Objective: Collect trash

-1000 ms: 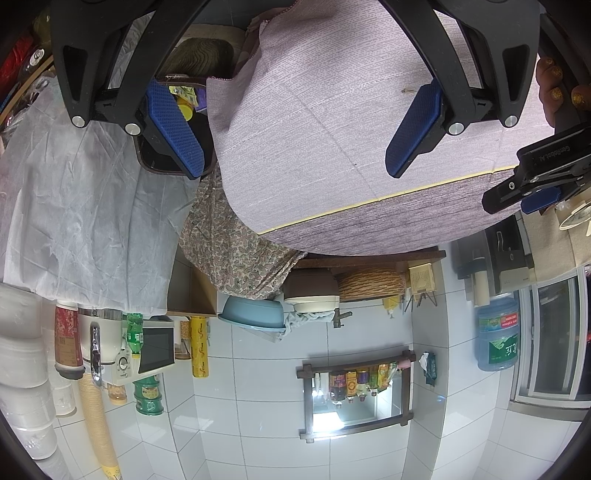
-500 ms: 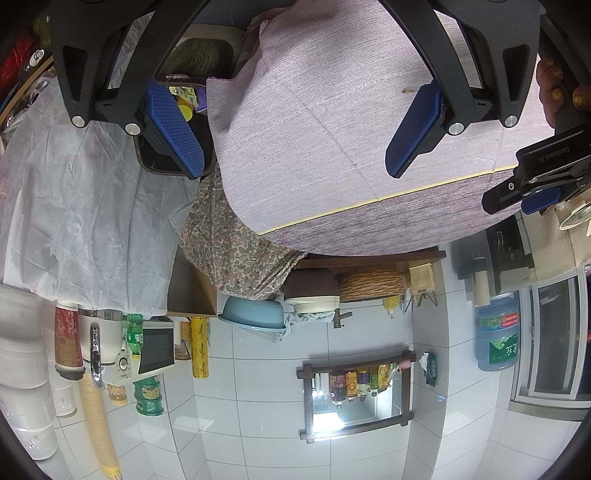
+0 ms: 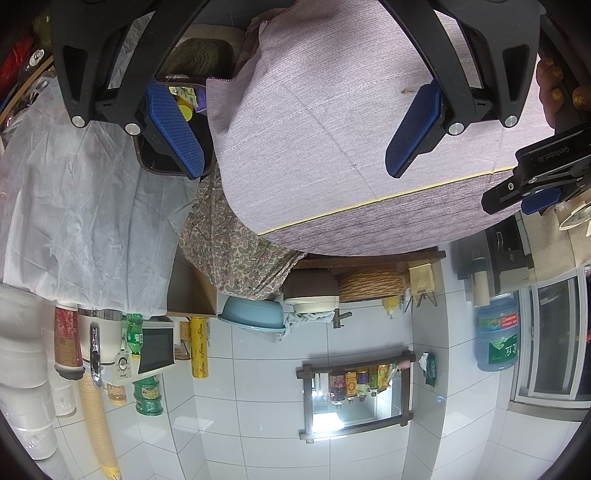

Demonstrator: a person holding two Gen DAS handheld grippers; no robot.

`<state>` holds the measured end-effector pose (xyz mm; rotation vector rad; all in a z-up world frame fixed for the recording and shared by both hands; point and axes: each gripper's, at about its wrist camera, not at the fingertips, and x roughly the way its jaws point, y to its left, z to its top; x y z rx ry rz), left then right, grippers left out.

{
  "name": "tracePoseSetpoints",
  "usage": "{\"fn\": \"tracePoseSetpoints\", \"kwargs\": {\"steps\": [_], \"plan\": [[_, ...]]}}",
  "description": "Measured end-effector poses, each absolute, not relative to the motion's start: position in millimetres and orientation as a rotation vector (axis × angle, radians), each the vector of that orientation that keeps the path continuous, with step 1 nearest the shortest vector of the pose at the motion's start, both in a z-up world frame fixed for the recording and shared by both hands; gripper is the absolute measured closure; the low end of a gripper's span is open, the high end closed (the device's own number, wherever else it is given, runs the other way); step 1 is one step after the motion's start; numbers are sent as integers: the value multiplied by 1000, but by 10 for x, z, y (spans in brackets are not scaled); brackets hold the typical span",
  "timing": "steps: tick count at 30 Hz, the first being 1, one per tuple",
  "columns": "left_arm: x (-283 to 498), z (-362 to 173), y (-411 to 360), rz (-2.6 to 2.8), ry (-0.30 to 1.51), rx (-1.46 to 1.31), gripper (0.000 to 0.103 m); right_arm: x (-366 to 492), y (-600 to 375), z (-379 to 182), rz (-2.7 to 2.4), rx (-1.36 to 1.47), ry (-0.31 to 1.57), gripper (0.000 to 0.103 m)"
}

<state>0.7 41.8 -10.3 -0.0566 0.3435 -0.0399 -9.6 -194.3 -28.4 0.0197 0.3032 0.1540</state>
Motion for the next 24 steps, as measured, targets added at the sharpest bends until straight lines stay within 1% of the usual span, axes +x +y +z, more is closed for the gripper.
{"fn": "tracePoseSetpoints", "kwargs": {"steps": [24], "plan": [[6, -119, 411, -58, 349, -69, 5, -93, -1940, -270, 155, 19, 305, 6]]}}
